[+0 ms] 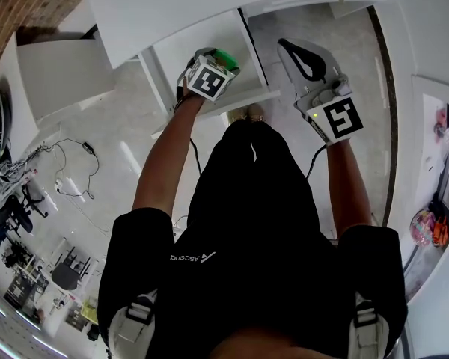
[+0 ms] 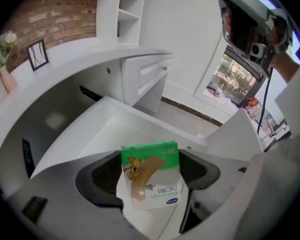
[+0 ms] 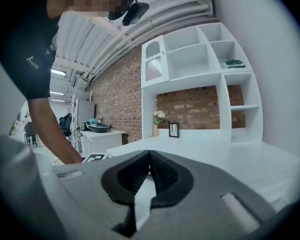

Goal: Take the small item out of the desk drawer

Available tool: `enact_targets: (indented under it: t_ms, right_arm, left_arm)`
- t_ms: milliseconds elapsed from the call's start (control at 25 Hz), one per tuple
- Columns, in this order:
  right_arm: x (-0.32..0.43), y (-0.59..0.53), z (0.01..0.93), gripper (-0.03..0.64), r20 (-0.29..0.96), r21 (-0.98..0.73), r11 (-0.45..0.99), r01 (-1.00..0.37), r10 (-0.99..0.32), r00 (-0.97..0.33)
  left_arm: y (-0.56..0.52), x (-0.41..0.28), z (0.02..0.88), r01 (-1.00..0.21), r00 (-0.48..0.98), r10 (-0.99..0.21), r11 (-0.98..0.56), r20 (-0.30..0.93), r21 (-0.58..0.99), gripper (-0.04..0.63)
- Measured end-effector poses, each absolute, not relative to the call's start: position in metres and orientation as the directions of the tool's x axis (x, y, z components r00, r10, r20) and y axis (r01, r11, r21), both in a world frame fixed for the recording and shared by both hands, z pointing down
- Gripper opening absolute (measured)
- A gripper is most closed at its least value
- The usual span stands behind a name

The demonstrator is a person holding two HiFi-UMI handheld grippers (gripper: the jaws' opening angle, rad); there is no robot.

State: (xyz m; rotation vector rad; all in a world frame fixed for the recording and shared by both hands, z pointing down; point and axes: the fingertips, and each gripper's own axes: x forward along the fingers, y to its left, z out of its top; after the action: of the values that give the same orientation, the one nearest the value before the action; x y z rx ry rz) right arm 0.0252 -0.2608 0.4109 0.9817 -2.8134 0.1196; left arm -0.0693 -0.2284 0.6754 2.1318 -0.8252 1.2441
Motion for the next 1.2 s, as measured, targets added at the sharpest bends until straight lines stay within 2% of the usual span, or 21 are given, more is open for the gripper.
enact_targets:
  t_ms: [200,480,880,1200]
  right_arm:
    - [0.017,-0.253,0.397,0.003,0.127,-0.009,0.791,-0.612,-0.606,-0.785]
    - [0.009,-0.243,0.388,0.003,0.149,0.014,0.795,-0.607,-0.602,-0.785]
    - [0.000,-0.222,0.355,0.003,0.099,0.026,0.799,-0.601,-0.600,-0.794]
    - [-0.012,-0.205,0.316,0.003,0.048,0.018,0.816,-0.577,-0.577,-0.815]
  left_arm:
    - [-0.235,-0.072,0.628,-0.738,0.458,-0.366,-0.664,0.810,0.117,0.348]
    - [-0.240,-0.072,0.566,-0.749,0.535,-0.494,-0.653,0.685,0.115,0.348]
    - [-0.233,-0.067,0.447,-0.772,0.623,-0.686,-0.618,0.375,0.152,0.348]
    - [-0.220,-0.065,0.360,-0.779,0.627,-0.755,-0.611,0.192,0.143,0.348]
